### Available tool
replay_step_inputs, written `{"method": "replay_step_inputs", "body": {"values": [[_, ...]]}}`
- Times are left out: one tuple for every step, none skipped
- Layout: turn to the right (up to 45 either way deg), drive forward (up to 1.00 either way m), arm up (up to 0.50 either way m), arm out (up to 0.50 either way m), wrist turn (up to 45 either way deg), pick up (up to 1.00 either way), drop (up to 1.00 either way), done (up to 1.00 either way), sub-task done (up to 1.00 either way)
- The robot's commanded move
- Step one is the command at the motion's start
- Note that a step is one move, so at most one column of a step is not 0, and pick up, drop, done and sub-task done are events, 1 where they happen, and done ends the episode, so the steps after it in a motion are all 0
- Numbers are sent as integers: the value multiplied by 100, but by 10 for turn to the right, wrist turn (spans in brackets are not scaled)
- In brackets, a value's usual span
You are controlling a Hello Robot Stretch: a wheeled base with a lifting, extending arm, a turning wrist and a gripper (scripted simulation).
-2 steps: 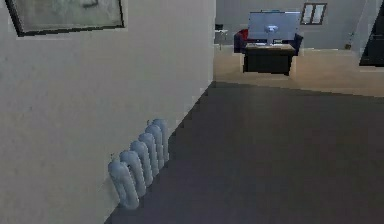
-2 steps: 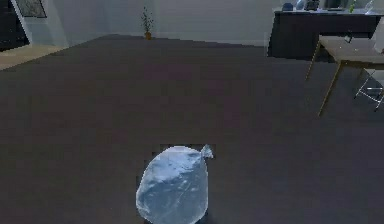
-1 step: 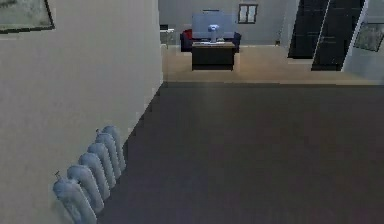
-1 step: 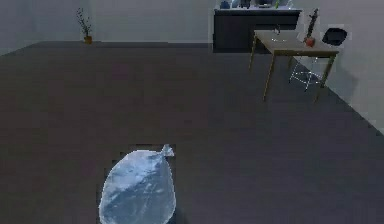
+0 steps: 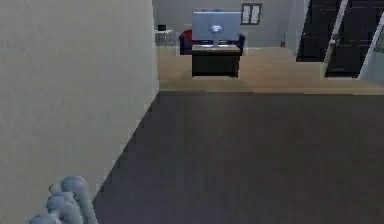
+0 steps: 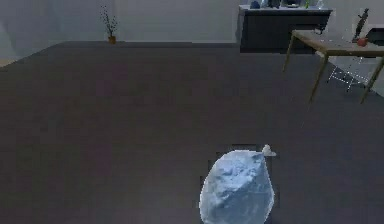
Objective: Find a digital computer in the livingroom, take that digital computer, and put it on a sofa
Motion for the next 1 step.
{"method": "replay_step_inputs", "body": {"values": [[210,0,0,0,0,0,0,0,0]]}}
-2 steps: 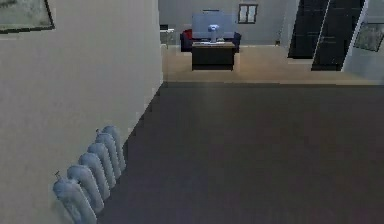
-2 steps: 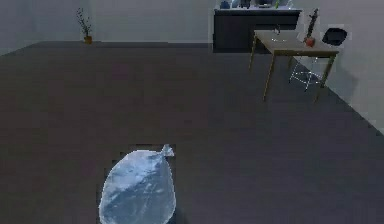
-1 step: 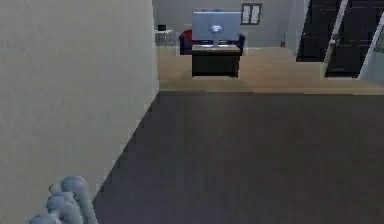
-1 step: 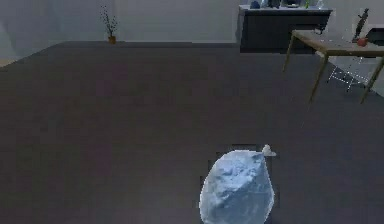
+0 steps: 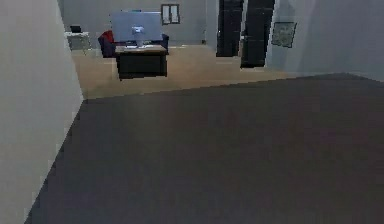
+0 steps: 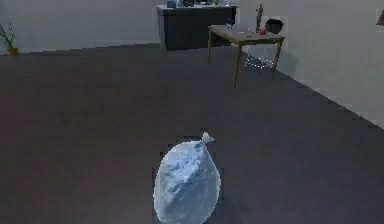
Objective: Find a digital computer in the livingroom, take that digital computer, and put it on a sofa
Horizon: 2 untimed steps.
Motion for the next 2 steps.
{"method": "replay_step_inputs", "body": {"values": [[0,100,0,0,0,0,0,0,0],[0,100,0,0,0,0,0,0,0]]}}
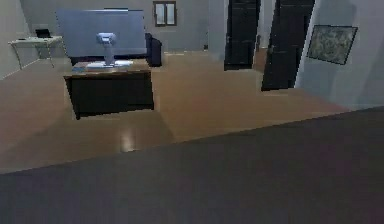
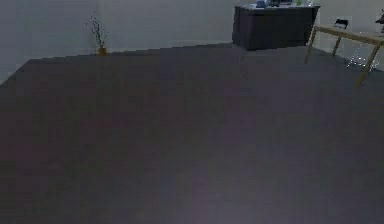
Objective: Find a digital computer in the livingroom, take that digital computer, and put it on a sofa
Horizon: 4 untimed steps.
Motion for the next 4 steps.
{"method": "replay_step_inputs", "body": {"values": [[0,100,0,0,0,0,0,0,0],[0,100,0,0,0,0,0,0,0],[0,95,0,0,0,0,0,0,0],[-150,0,0,0,0,0,0,0,0]]}}
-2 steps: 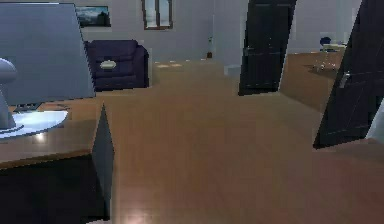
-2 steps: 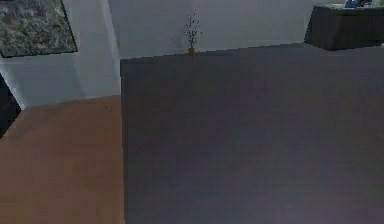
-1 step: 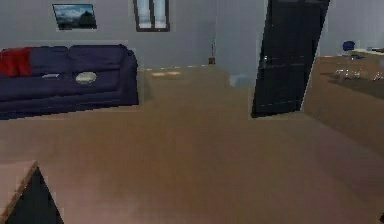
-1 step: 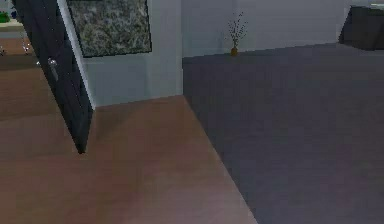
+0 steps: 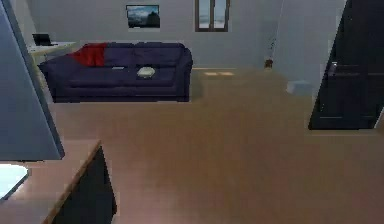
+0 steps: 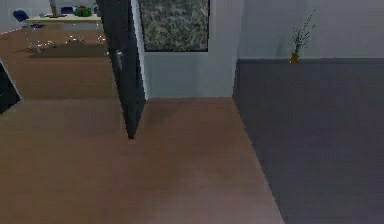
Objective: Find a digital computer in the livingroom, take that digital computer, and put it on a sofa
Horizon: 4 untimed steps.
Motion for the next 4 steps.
{"method": "replay_step_inputs", "body": {"values": [[0,100,0,0,0,0,0,0,0],[0,45,0,0,0,0,0,0,0],[-420,0,0,0,0,0,0,0,0],[0,50,0,0,0,0,0,0,0]]}}
